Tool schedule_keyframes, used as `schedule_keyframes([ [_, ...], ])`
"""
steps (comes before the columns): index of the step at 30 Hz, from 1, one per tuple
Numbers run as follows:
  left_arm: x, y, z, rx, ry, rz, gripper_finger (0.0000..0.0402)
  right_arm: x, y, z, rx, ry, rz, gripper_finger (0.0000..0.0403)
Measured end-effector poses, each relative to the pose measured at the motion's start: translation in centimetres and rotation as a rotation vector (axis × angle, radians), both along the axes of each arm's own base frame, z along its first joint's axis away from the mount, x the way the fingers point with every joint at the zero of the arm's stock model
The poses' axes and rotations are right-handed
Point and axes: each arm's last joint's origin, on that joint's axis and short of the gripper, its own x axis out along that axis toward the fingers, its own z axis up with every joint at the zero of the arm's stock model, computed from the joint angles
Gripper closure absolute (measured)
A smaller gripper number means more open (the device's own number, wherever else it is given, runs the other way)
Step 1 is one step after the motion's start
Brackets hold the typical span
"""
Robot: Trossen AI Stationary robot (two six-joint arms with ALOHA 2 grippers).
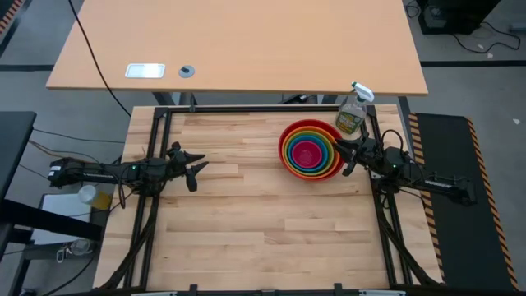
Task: Nest bowls inside each other
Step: Return to Home Position
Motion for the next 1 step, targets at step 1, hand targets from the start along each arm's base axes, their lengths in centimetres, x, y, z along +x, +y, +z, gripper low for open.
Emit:
schedule_keyframes([
  [1, 0.0, 0.0, 0.0, 0.0, 0.0, 0.0, 0.026, 0.0, 0.0, 0.0, 0.0, 0.0, 0.0, 0.03],
])
